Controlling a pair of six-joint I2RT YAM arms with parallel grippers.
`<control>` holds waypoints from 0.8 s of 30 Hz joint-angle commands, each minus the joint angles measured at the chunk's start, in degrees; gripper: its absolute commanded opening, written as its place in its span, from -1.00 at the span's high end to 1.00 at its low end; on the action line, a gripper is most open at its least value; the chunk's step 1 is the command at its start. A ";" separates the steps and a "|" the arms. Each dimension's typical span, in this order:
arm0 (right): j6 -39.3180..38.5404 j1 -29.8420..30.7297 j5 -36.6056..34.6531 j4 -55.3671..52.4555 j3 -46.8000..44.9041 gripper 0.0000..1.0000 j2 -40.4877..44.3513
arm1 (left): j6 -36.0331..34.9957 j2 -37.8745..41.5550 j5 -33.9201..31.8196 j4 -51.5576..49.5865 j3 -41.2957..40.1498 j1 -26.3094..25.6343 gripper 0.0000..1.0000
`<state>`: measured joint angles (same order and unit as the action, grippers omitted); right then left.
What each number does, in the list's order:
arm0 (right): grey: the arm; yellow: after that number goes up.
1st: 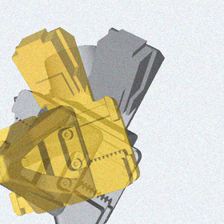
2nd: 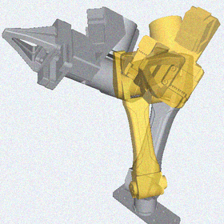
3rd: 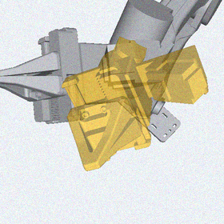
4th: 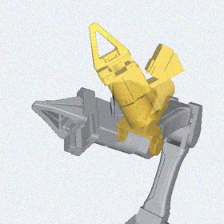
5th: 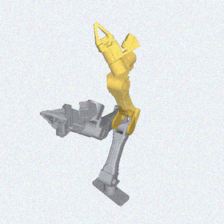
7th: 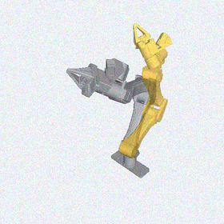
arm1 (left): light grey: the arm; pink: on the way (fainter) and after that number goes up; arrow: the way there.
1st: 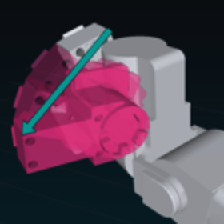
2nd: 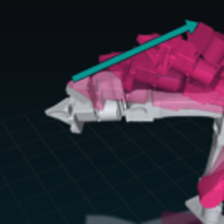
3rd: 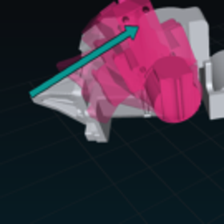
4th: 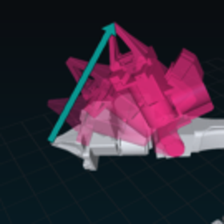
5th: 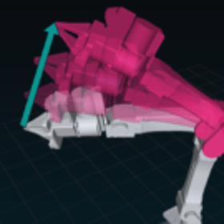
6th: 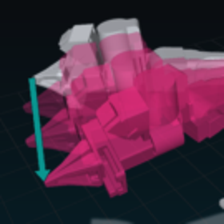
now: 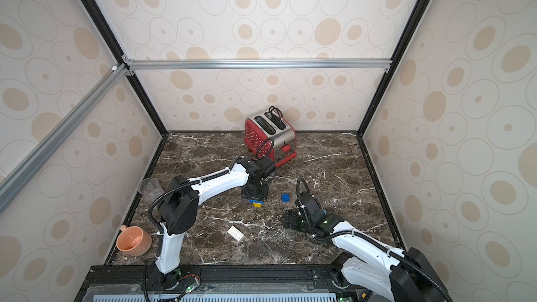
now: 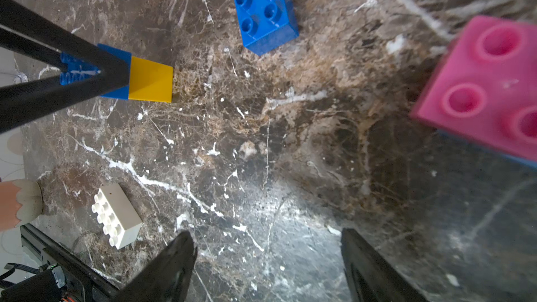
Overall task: Assemble a carrot with lego
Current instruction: Assemble the lego brick with the lego brick.
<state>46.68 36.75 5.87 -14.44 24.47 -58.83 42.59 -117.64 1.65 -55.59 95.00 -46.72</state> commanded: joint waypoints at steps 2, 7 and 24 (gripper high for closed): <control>0.35 -0.53 -0.06 0.03 -0.58 -0.65 -0.17 | -1.49 -1.77 0.72 -3.02 0.69 -0.83 0.05; 0.15 -0.55 -0.16 -0.57 -0.56 -0.65 0.27 | -4.24 -2.67 0.40 -4.59 0.96 -0.97 0.09; 0.00 -0.77 -0.46 -1.58 -0.02 -0.65 0.59 | -10.58 -1.91 -3.13 -5.73 1.50 -3.41 0.20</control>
<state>46.65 36.49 5.82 -14.79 24.47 -58.89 34.35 -118.08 0.32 -56.51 95.50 -48.07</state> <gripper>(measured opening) 0.825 0.653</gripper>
